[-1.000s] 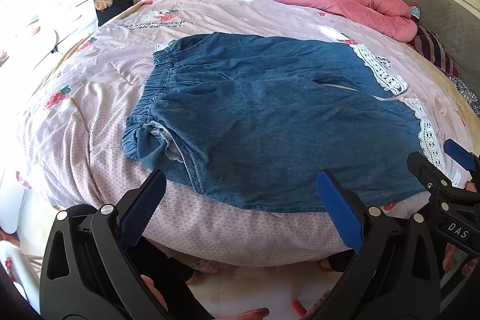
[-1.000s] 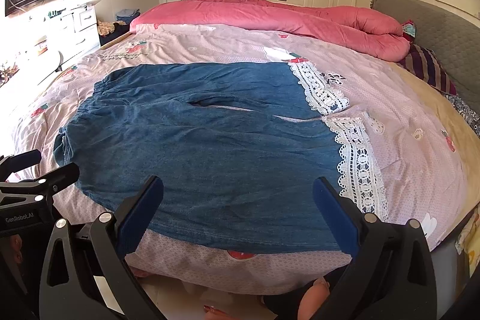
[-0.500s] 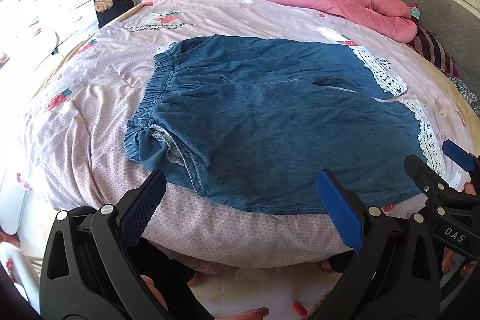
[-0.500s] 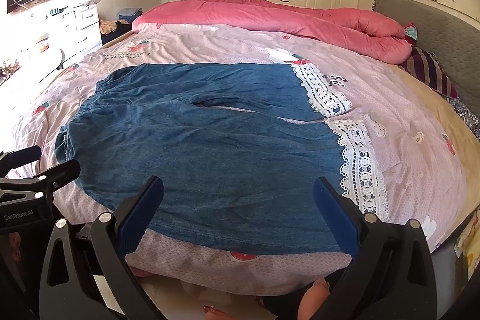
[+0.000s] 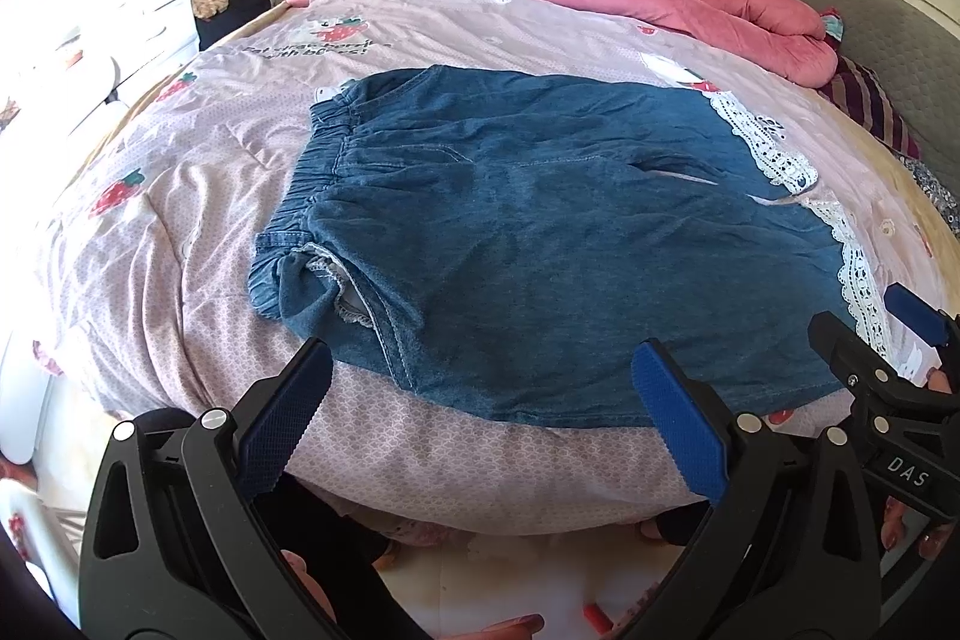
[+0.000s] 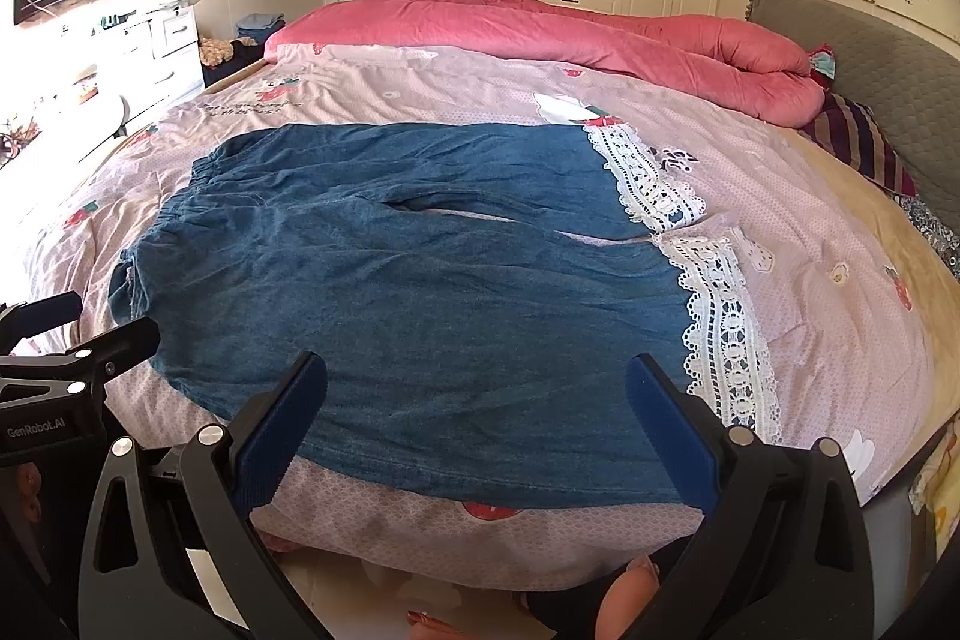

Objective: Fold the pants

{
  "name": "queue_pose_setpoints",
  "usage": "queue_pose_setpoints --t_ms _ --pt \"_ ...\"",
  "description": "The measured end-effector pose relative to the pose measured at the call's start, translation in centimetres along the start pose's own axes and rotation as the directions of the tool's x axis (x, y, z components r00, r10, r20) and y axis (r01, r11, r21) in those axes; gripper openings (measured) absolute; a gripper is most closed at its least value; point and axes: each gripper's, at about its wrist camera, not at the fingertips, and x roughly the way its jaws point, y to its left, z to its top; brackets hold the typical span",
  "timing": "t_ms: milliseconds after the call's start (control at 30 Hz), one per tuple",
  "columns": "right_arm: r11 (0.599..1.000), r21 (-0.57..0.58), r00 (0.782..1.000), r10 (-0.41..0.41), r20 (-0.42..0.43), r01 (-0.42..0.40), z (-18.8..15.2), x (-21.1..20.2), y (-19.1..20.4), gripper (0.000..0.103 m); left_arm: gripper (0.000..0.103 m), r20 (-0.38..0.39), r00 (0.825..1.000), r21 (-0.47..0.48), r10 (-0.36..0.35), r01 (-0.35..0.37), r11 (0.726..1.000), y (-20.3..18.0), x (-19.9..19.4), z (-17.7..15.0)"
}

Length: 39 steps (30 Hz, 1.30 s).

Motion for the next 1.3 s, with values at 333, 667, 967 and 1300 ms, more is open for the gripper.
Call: queue_pose_setpoints --t_ms 333,667,967,1300 --pt "1.000 0.010 1.000 0.018 -0.011 -0.018 0.1 0.7 -0.1 0.099 0.094 -0.015 1.000 -0.001 0.005 -0.005 1.000 0.3 0.5 0.2" --pt "0.999 -0.030 0.999 0.045 -0.027 -0.046 1.8 2.9 0.2 0.099 0.094 -0.021 1.000 -0.031 0.000 -0.001 1.000 1.8 2.1 1.5" --pt "0.983 -0.064 0.984 0.165 -0.071 -0.169 6.7 7.3 1.1 0.099 0.094 -0.044 0.999 -0.059 0.025 -0.027 0.998 6.1 6.2 6.9" --pt "0.947 -0.192 0.962 0.235 -0.138 -0.258 12.9 13.4 2.3 0.099 0.094 -0.071 0.994 -0.040 0.084 -0.087 0.995 11.8 12.6 14.4"
